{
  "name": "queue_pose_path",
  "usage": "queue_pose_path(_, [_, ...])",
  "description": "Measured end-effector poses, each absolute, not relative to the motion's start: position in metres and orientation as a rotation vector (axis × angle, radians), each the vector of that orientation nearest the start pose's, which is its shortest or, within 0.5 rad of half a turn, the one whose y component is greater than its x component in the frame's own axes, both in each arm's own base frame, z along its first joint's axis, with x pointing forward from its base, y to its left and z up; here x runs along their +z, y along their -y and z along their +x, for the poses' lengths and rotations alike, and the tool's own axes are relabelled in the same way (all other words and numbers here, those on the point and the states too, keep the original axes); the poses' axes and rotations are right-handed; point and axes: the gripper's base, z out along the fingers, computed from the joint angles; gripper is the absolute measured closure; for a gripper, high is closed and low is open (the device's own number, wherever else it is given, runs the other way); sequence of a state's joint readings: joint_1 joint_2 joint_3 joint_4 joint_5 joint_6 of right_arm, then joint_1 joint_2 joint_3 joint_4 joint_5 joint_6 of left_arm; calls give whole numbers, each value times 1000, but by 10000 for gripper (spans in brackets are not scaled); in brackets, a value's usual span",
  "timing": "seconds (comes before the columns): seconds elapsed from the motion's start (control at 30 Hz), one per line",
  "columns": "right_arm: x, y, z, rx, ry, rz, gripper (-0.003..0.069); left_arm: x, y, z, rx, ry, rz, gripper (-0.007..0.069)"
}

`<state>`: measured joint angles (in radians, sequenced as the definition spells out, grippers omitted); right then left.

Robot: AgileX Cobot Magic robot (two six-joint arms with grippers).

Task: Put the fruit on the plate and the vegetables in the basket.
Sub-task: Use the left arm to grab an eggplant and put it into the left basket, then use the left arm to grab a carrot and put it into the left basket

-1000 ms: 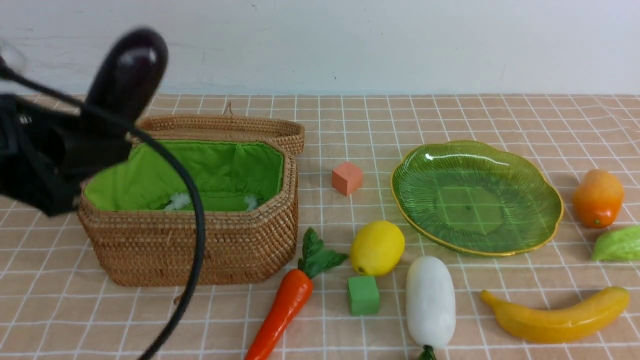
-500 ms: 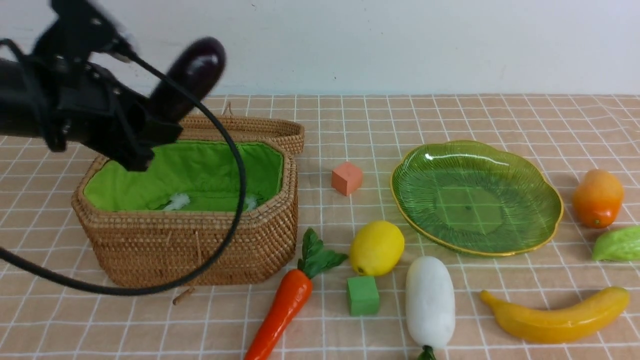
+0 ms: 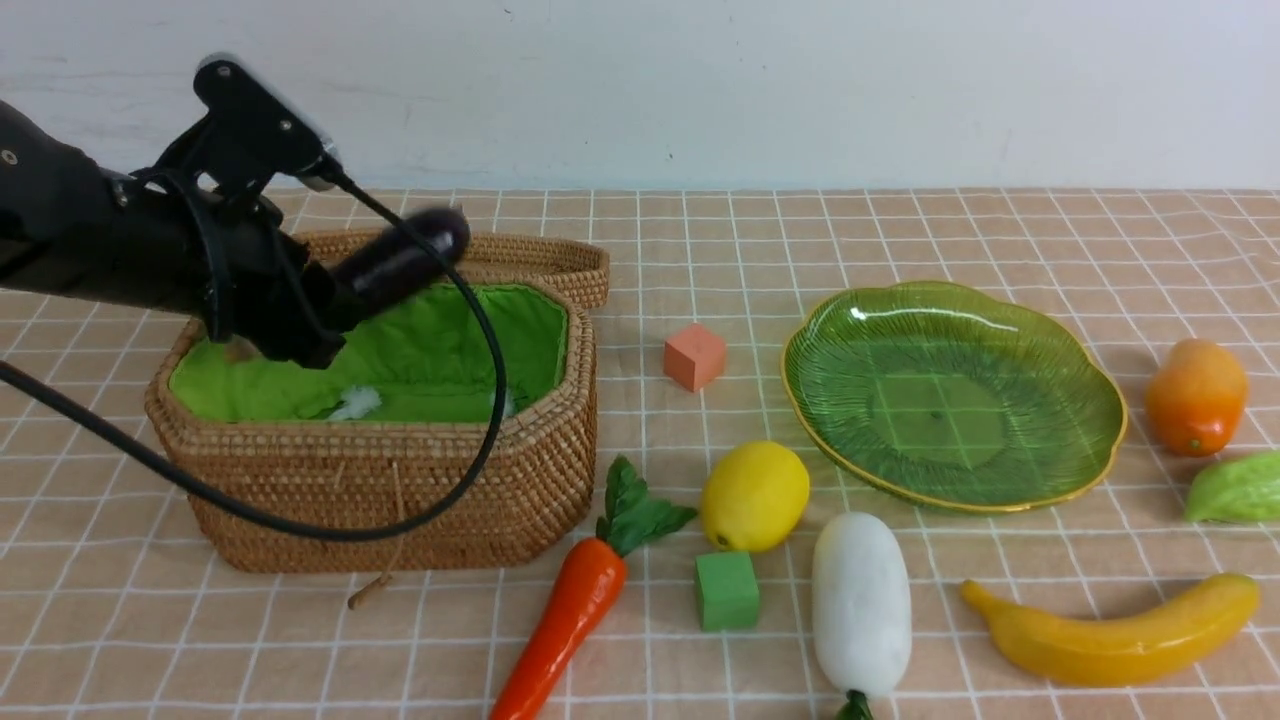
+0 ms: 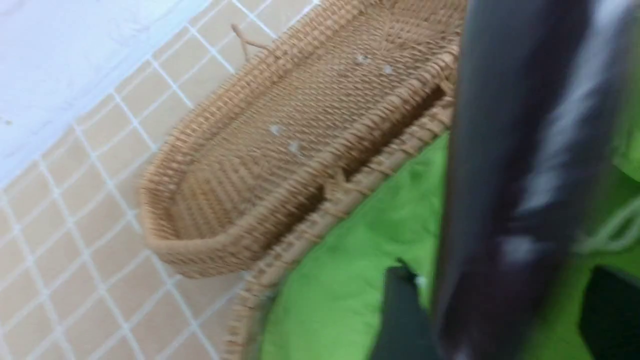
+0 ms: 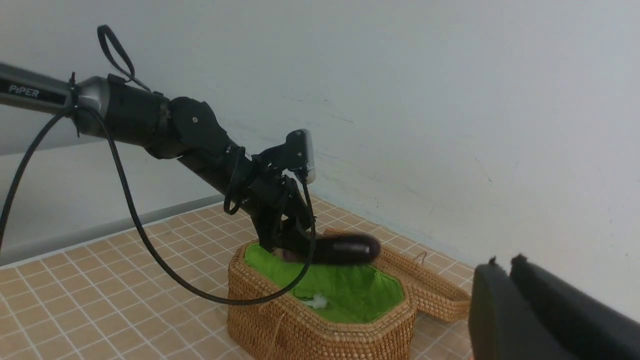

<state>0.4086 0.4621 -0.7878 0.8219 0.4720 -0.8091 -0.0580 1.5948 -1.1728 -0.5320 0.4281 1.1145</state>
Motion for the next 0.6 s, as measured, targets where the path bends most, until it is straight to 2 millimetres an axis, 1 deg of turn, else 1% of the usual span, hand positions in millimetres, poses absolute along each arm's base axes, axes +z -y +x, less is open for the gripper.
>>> queue_pose_path(0.03, [411,-56,53,545,-1395,-606,606,283,42,352,24,-2118,886,92])
queue_pose_path(0.1, [411,-56,53,545,-1395,-606,606,280,44,347,-30,-2157,929,63])
queue_pose_path(0.2, [411,-56,53,545,-1395,-606,601,278,46,343,-85,-2194,949,49])
queue_pose_path(0.27, [411,-56,53,545,-1395,-606,599,277,48,341,-139,-2220,902,50])
queue_pose_path(0.33, [411,-56,53,545,-1395,-606,596,280,51,340,-234,-2257,779,66])
queue_pose_path(0.4, [411,-56,53,545,-1395,-606,595,287,54,337,-350,-2281,611,99])
queue_pose_path(0.43, [411,-56,53,545,-1395,-606,595,290,55,336,-369,-2278,587,110])
queue_pose_path(0.47, [411,-56,53,547,-1398,-610,594,302,61,328,-482,-2279,460,179])
queue_pose_path(0.5, [411,-56,53,549,-1399,-608,594,304,61,327,-500,-2281,436,189])
queue_pose_path(0.57, [409,-57,52,568,-1416,-613,594,319,72,313,-570,-2281,417,304])
queue_pose_path(0.6, [407,-58,51,603,-1453,-615,594,328,87,297,-604,-2301,470,428])
